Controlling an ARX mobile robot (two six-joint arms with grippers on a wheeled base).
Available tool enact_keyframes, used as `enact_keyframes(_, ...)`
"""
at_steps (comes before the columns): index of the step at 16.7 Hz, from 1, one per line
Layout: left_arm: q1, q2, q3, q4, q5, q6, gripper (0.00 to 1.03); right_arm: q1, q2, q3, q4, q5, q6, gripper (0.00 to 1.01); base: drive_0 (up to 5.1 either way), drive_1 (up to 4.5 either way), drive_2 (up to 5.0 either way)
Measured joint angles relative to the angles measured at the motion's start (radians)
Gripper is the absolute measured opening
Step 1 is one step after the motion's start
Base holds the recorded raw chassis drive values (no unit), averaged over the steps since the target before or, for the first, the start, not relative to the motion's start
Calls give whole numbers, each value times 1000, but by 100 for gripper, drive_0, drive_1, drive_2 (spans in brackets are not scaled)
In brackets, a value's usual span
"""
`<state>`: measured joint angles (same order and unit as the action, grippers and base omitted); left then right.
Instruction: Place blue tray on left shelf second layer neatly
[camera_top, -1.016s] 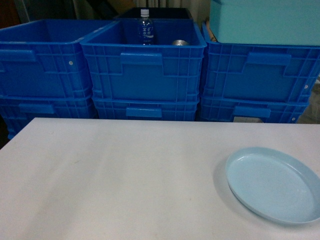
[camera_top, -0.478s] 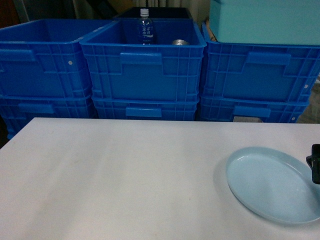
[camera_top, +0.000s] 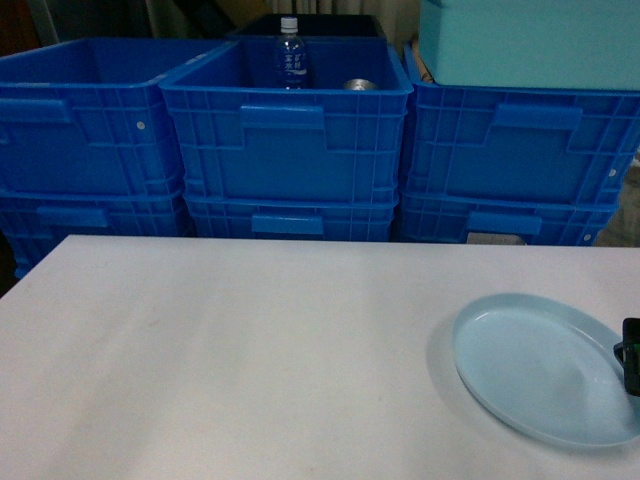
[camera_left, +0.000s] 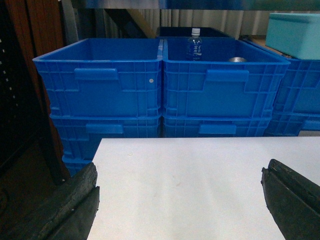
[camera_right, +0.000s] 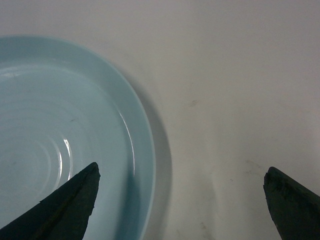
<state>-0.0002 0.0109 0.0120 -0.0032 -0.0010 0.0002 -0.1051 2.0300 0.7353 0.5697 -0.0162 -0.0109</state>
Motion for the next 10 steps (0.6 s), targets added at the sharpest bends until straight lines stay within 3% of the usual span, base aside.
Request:
enact_keyframes(2,0,0,0,0,0,0,98,6,20,19,-28,-5,3,98,0,0,0)
enact_keyframes(7,0,0,0,0,0,0,98,79,43,69,-130,27,15,98,0,0,0)
enact_keyframes(10,0,0,0,0,0,0,98,71,53,88,-201,22,74,98,0,0,0)
